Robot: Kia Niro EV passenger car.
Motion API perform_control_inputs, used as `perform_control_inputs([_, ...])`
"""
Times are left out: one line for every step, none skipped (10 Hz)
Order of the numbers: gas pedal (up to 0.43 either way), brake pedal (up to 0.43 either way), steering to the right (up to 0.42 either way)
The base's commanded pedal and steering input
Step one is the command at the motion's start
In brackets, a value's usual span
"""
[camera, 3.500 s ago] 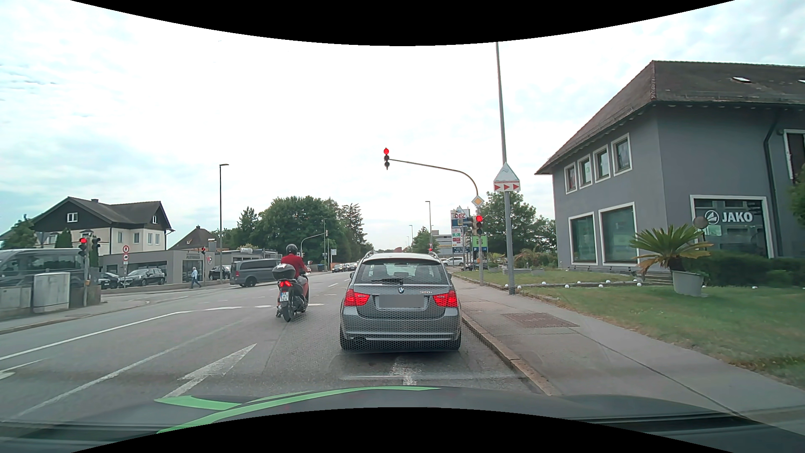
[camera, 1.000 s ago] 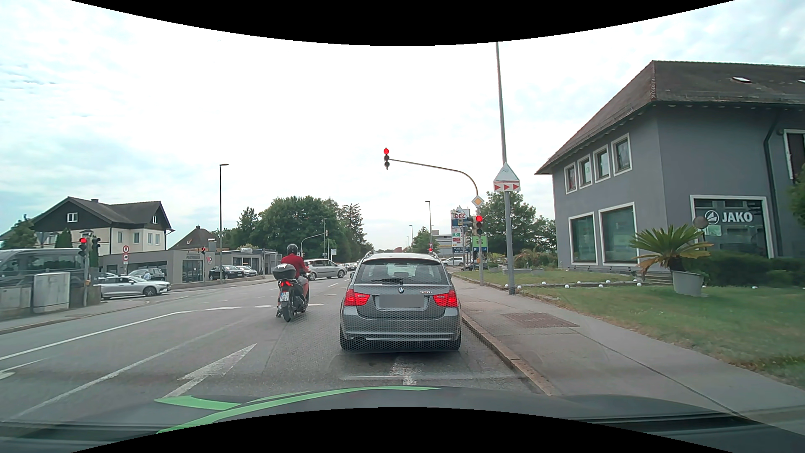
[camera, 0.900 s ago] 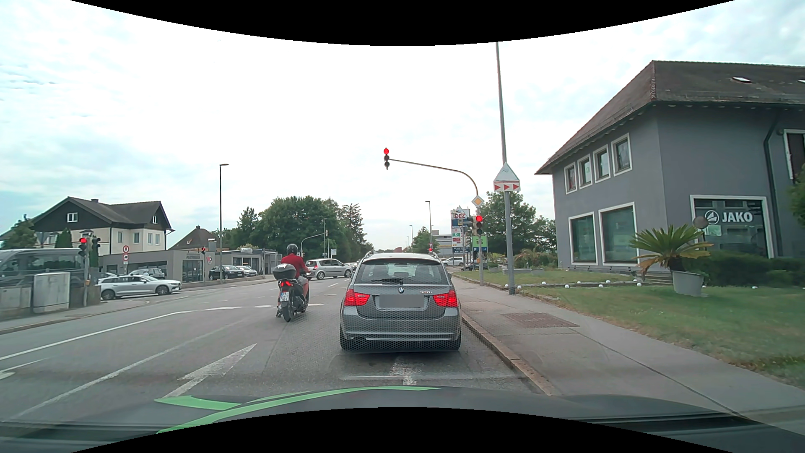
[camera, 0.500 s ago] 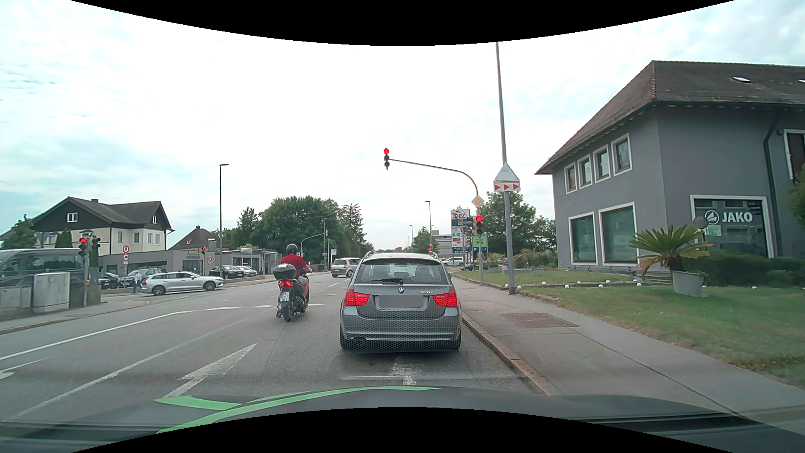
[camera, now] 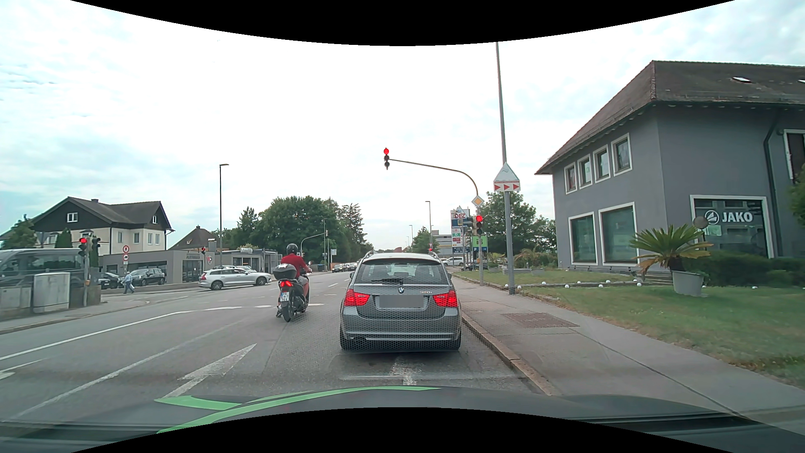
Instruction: Follow the waypoints while adhering to traffic rules and regulations
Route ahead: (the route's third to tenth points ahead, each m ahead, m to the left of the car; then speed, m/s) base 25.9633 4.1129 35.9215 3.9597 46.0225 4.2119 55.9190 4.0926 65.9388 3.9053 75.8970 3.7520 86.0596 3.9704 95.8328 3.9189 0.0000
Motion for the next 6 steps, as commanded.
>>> perform_control_inputs([0.0, 0.378, 0.001])
perform_control_inputs([0.0, 0.378, 0.001])
perform_control_inputs([0.0, 0.378, 0.001])
perform_control_inputs([0.0, 0.378, 0.001])
perform_control_inputs([0.0, 0.378, 0.001])
perform_control_inputs([0.0, 0.384, 0.001])
